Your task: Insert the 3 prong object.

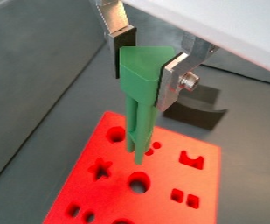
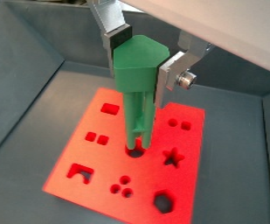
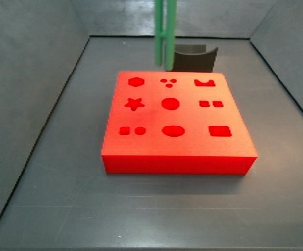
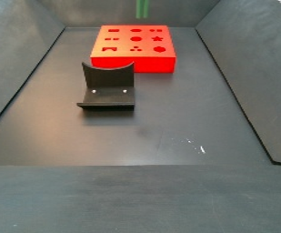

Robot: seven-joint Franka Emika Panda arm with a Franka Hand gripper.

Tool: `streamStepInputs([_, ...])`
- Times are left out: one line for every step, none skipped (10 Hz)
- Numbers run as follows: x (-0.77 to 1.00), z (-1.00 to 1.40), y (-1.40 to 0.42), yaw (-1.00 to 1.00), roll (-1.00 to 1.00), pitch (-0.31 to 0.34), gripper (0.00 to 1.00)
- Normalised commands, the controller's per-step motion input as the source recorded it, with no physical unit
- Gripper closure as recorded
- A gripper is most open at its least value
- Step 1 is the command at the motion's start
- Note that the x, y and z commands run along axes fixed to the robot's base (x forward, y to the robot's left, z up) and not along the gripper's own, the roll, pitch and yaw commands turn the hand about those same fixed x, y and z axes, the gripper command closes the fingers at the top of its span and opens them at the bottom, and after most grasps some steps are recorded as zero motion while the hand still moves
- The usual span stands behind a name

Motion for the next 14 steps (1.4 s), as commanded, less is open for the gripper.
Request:
streamStepInputs([0.38,0.00,0.42,-0.55,0.00,0.070,1.00])
streamStepInputs([0.29,-0.04,0.32,-0.66,0.03,0.113,1.00])
streamStepInputs([0.07,-0.07,0.19,-0.81,0.04,0.114,1.00])
streamStepInputs([0.02,-0.08,0.14,-0.84,0.05,0.107,1.00])
streamStepInputs([0.00,-0.12,0.10,-0.80,0.13,0.131,1.00])
streamStepInputs([0.00,-0.11,0.08,-0.77,0.17,0.140,1.00])
streamStepInputs([0.00,-0.25,0.30,-0.67,0.07,0.043,1.00])
streamStepInputs([0.00,-0.16,0.07,-0.02,0.02,0.000,1.00])
streamStepInputs([0.00,-0.04,-0.04,0.00,0.02,-0.013,1.00])
streamStepInputs([0.00,-0.14,0.00,0.00,0.00,-0.044,1.00])
streamStepInputs([0.00,-0.34,0.01,0.13,-0.07,-0.126,1.00])
streamStepInputs([0.25,-0.15,0.00,0.39,-0.04,-0.044,1.00])
streamStepInputs([0.41,-0.02,0.00,0.41,0.03,0.000,1.00])
streamStepInputs([0.46,0.00,0.01,0.20,0.13,0.074,1.00])
